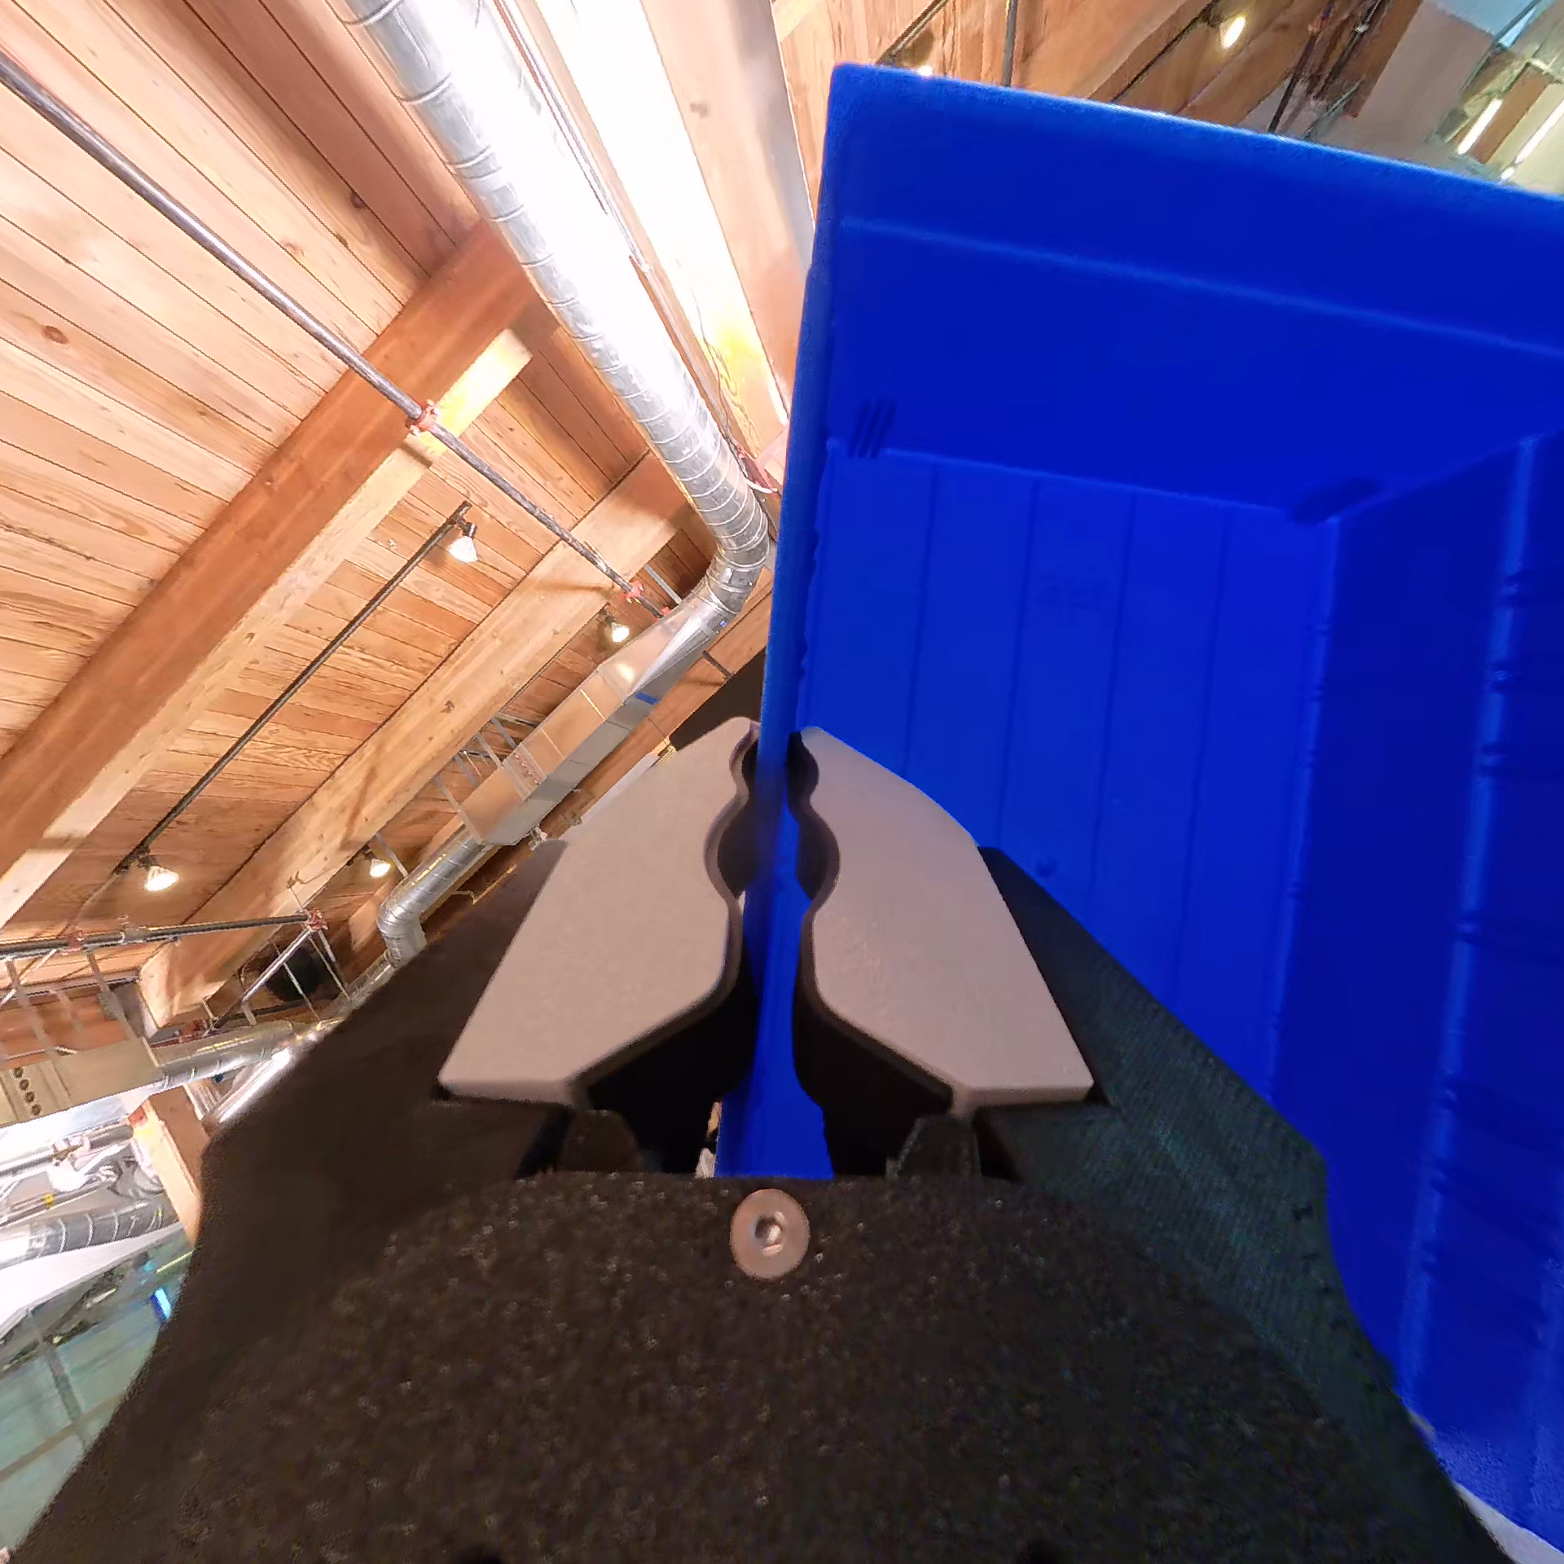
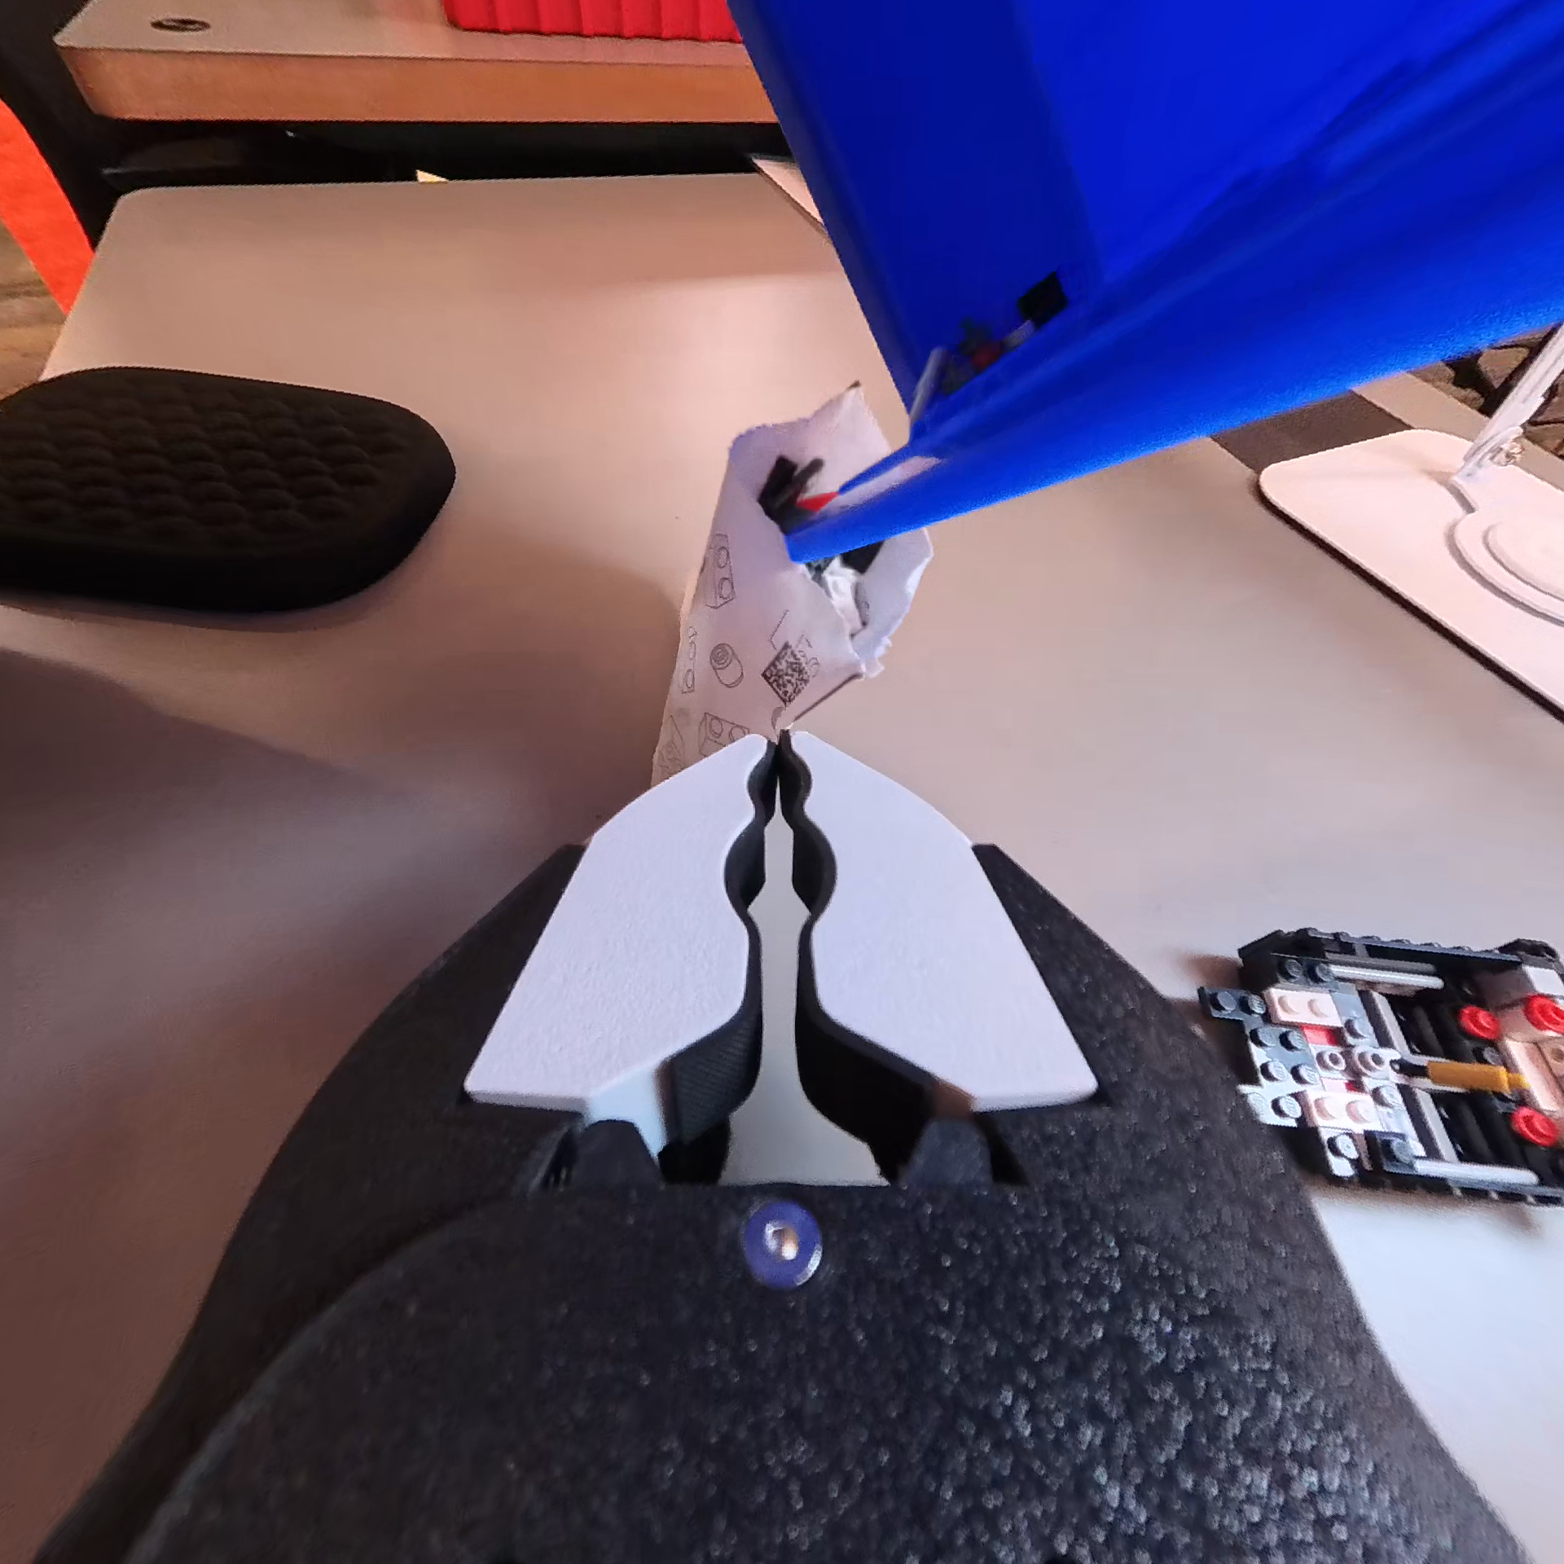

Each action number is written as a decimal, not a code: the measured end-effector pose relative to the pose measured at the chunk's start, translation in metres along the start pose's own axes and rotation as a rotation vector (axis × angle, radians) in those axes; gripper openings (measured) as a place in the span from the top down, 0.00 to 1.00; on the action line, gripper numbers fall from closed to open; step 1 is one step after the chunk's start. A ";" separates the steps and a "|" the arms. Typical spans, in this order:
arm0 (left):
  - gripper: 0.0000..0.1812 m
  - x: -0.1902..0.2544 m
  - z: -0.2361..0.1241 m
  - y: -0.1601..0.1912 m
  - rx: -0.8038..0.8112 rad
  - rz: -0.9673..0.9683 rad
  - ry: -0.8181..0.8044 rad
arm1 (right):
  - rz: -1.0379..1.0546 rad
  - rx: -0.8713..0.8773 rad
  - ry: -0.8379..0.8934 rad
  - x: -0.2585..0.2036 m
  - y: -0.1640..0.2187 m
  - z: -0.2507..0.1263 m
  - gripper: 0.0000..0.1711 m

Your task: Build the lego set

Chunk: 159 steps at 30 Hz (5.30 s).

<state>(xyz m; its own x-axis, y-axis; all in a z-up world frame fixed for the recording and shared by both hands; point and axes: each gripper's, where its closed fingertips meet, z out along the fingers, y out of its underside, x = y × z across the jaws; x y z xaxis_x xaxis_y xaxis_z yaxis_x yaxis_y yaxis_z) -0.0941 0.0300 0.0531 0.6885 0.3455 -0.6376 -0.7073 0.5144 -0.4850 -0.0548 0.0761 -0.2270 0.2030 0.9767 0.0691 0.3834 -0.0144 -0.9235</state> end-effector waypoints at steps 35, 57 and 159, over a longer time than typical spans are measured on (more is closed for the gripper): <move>0.98 -0.139 0.027 0.278 -1.141 -0.414 0.120 | -0.232 0.020 -0.068 -0.015 0.003 -0.019 1.00; 0.97 -0.168 -0.219 0.458 -1.622 -1.111 -0.274 | -0.237 0.017 -0.080 -0.013 0.005 -0.024 1.00; 1.00 0.215 -0.152 0.147 -0.405 -0.722 1.464 | 0.023 -0.021 -0.269 0.019 0.026 -0.055 1.00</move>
<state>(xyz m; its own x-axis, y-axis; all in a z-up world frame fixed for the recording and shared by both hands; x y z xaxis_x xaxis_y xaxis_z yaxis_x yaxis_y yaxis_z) -0.0747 0.0606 -0.2468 0.3136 -0.9443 -0.0999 -0.4887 -0.0703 -0.8696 0.0087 0.0822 -0.2289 -0.0341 0.9978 -0.0576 0.4010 -0.0391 -0.9153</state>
